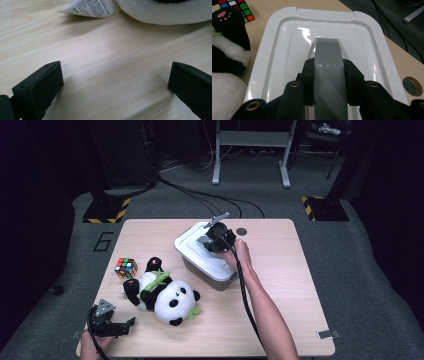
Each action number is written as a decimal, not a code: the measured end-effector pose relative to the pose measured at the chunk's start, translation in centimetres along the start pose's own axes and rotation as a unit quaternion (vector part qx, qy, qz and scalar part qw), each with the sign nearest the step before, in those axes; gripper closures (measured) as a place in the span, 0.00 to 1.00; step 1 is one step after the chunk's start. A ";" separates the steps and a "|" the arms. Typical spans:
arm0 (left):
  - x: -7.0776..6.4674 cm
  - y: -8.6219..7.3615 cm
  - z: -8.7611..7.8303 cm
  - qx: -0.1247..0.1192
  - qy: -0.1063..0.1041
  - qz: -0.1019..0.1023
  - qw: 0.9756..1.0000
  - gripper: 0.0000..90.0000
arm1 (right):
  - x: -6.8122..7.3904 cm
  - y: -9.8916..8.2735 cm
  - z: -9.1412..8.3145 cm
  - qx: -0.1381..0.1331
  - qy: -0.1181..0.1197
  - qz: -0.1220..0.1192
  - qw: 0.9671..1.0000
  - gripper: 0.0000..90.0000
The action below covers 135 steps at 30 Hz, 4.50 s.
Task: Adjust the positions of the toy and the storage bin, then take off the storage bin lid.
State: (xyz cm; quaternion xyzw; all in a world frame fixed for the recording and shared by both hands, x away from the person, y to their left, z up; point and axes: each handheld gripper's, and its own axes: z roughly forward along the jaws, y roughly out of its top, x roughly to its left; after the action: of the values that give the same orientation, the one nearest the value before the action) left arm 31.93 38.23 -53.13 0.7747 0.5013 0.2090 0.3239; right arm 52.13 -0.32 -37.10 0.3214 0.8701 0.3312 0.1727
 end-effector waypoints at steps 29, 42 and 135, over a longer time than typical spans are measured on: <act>-0.1 0.0 0.0 -0.003 0.000 -0.003 1.000 0.00 | 1.7 -0.5 -0.4 0.000 -0.001 0.043 0.999 0.74; 0.0 0.0 0.0 0.000 -0.001 0.000 1.000 0.00 | 1.7 -0.4 -0.5 -0.001 -0.003 0.036 0.999 0.74; -0.1 0.0 0.1 -0.003 0.000 -0.004 1.000 0.00 | -10.9 -10.4 -10.8 -0.020 -0.180 0.195 0.964 0.74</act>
State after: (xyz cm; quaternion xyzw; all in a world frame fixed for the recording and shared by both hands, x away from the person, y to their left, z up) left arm 31.92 38.15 -53.17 0.7717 0.5035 0.2094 0.3272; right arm 49.94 -18.61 -35.47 0.5357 0.7383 0.3124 0.2652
